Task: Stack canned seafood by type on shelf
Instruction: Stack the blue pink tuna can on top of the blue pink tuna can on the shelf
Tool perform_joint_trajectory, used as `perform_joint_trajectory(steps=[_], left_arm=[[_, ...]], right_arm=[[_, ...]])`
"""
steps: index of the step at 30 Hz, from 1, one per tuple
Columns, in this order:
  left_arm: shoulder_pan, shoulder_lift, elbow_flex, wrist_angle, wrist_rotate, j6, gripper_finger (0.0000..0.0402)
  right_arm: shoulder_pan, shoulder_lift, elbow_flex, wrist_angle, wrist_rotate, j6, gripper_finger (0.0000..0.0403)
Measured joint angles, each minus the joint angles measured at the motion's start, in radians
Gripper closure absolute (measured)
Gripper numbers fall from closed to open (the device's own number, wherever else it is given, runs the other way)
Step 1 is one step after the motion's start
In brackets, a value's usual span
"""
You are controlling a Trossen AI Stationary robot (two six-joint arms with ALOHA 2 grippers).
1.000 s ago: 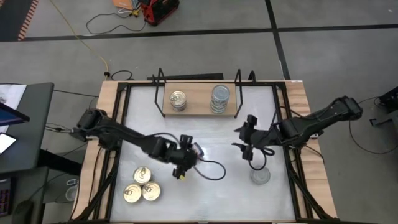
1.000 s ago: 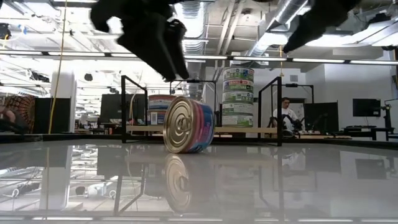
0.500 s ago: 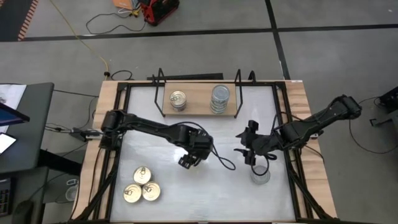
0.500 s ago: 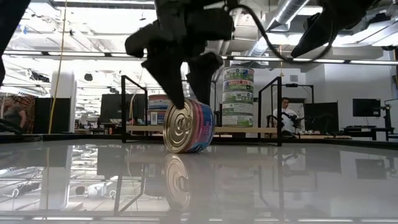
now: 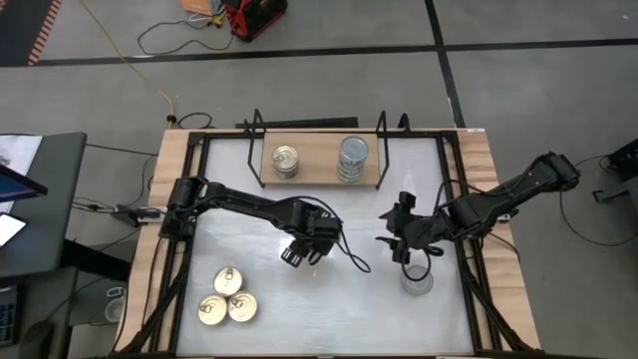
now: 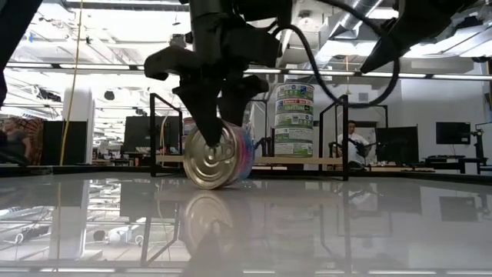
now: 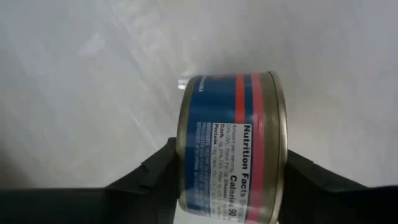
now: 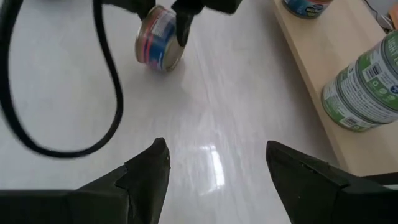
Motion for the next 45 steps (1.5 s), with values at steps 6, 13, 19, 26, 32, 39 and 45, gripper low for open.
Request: perform_joint_trajectory(steps=[6,13,19,26,32,39,45], left_arm=[[0.000,-0.009,0.000,-0.090,0.018,-0.056,0.0222],[0.041,-0.152,0.000,-0.160,-0.016,-0.091,0.0222],[0.193,-0.314,0.000,-0.162,0.017,-0.156,0.0222],[0.466,-0.405,0.000,-0.082,0.146,-0.183,0.0222],[0.665,-0.389,0.000,-0.008,0.290,-0.237,0.0222],[0.794,-0.363,-0.001,-0.010,0.388,-0.240,0.0222],[0.875,-0.366,-0.022,0.016,0.562,-0.283,0.0222]], right_arm=[[-0.010,-0.018,0.000,0.000,0.001,-0.026,0.0111],[-0.017,-0.054,0.000,0.004,0.035,-0.061,0.0111],[-0.017,-0.053,0.000,0.009,0.035,-0.089,0.0111],[-0.023,-0.052,0.000,0.014,0.035,-0.104,0.0111],[-0.023,-0.052,-0.001,0.064,0.044,-0.148,0.0111],[-0.023,-0.052,-0.007,0.060,0.044,-0.156,0.0111],[-0.023,-0.052,-0.007,0.071,0.044,-0.156,0.0111]])
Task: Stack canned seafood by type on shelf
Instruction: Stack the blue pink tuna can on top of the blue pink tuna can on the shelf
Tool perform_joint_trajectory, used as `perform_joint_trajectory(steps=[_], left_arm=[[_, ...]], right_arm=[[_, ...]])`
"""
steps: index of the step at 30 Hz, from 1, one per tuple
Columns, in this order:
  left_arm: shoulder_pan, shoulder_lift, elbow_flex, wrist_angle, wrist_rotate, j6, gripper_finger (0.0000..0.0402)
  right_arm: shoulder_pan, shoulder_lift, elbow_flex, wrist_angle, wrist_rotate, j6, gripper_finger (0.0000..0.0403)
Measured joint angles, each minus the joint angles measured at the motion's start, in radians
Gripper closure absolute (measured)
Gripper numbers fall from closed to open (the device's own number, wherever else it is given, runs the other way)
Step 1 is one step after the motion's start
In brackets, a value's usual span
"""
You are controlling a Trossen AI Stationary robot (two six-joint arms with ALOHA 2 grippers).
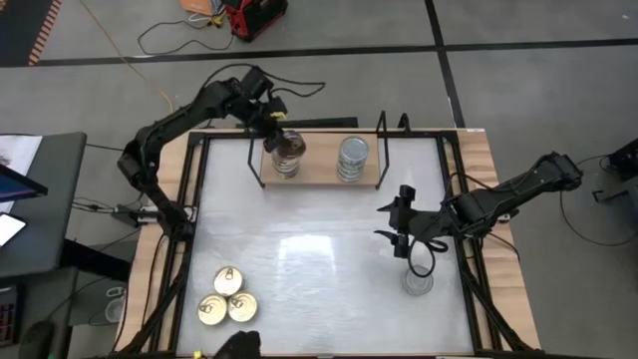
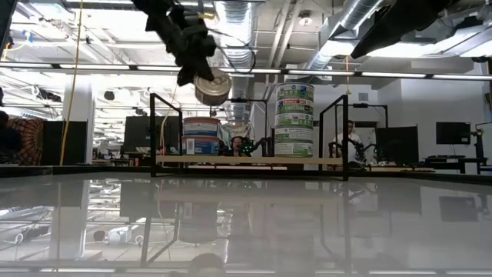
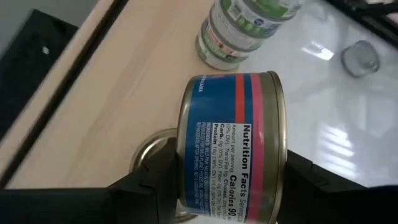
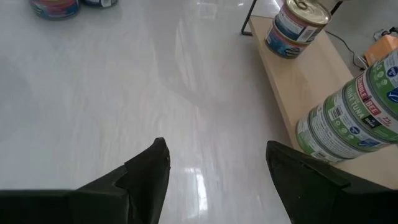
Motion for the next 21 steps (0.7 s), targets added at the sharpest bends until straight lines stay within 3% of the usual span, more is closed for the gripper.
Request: perform_joint_trajectory(steps=[7,21], left_arm=[[0.043,0.002,-0.098,0.022,0.033,-0.031,0.0222],[0.042,-0.001,-0.154,0.063,0.064,-0.075,0.0220]], right_arm=[[0.000,0.000,0.000,0.010,0.000,-0.003,0.0111],[0.000,0.000,0.000,0.028,-0.001,-0.013,0.0111]])
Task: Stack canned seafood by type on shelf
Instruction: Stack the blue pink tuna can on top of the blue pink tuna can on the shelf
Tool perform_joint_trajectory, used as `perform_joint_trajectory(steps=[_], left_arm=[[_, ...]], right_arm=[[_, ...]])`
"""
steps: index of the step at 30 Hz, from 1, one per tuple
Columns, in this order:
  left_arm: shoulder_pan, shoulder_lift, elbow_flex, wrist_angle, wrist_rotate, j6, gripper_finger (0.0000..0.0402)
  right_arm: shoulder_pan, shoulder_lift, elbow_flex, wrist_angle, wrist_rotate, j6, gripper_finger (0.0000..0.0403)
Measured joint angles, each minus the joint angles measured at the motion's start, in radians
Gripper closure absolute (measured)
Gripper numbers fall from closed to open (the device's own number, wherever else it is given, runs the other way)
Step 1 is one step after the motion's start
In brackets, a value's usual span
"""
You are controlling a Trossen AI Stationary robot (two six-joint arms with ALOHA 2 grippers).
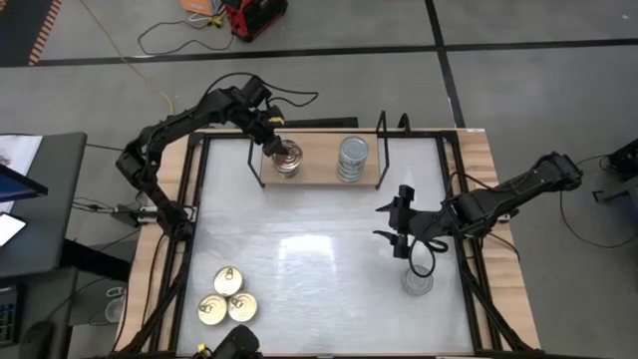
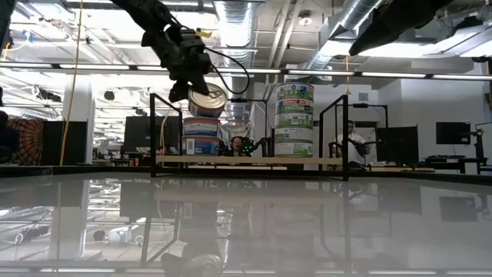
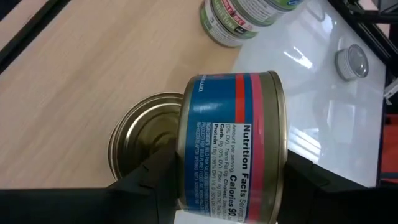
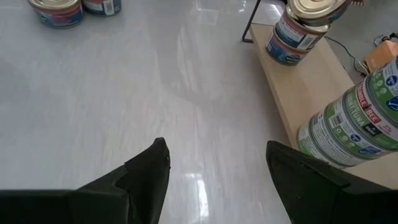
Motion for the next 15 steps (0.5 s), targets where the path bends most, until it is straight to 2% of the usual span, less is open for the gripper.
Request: perform_joint_trajectory(steps=[3,6,8,15], left_arm=[[-0.002,0.000,0.000,0.014,-0.018,-0.020,0.0189],[-0.003,0.001,-0.003,0.012,-0.080,-0.029,0.0159],[-0.002,0.001,-0.003,0.012,-0.114,-0.029,0.0151],[-0.003,0.001,-0.003,0.010,-0.121,-0.018,0.0145]], right_arm=[[0.000,0.000,0.000,0.001,0.000,0.000,0.0111],[0.000,0.000,0.000,0.004,0.000,0.000,0.0111],[0.000,0.000,0.000,0.004,0.000,0.000,0.0111],[0.000,0.000,0.000,0.010,0.000,-0.003,0.0111]])
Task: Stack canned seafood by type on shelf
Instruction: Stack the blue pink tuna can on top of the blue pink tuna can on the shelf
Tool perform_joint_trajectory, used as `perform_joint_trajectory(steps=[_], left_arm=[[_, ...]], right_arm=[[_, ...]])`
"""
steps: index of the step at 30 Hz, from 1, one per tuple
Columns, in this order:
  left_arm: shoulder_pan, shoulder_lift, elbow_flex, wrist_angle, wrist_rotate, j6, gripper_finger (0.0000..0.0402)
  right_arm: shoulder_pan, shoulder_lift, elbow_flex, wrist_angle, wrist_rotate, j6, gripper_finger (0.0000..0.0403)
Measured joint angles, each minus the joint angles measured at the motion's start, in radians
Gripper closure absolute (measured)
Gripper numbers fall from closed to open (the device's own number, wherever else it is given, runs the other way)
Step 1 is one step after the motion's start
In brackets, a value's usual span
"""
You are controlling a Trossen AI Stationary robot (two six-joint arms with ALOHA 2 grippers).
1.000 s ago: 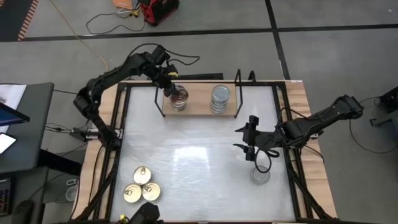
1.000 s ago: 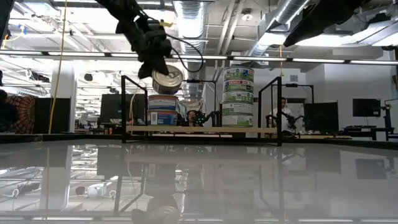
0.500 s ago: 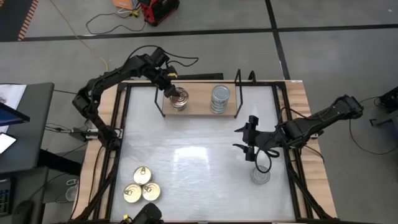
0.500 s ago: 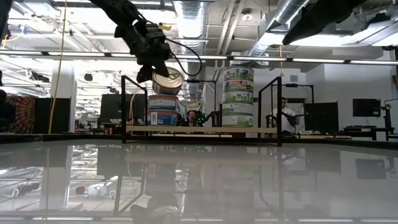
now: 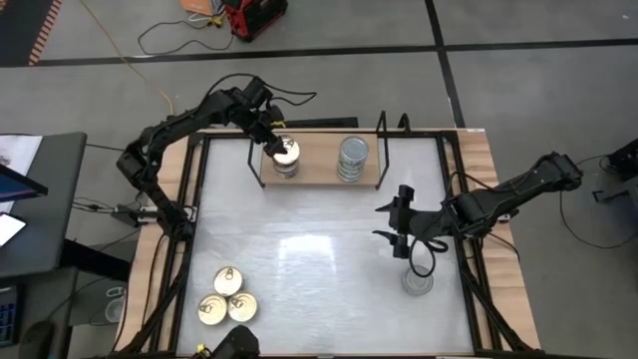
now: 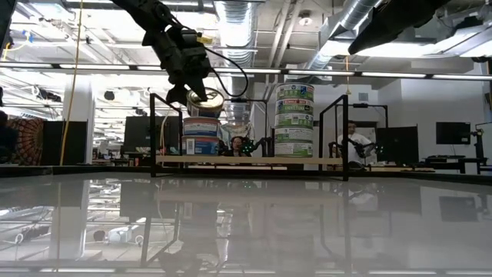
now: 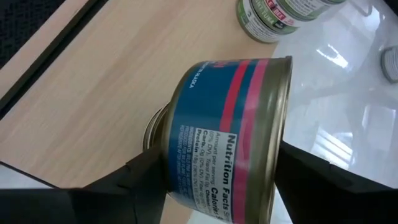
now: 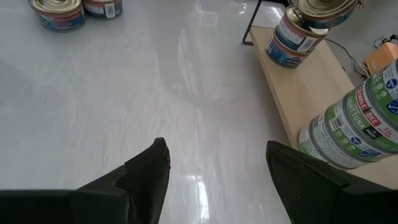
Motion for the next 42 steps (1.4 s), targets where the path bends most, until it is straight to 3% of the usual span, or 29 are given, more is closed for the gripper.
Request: perform_joint_trajectory(steps=[13,20,26,42], left_arm=[[-0.017,0.001,0.000,-0.027,0.037,0.015,0.0142],[-0.016,0.001,0.008,-0.034,0.047,0.016,0.0106],[-0.019,0.001,0.061,-0.061,-0.063,0.057,0.0078],[-0.030,-0.005,0.143,-0.097,-0.126,0.129,0.0076]], right_arm=[[0.000,0.000,0.000,0.016,0.000,-0.010,0.0111],[0.000,0.000,0.000,0.016,0.000,-0.011,0.0111],[0.000,0.000,0.000,0.016,0.000,-0.012,0.0111],[0.000,0.000,0.000,0.019,0.000,-0.013,0.0111]])
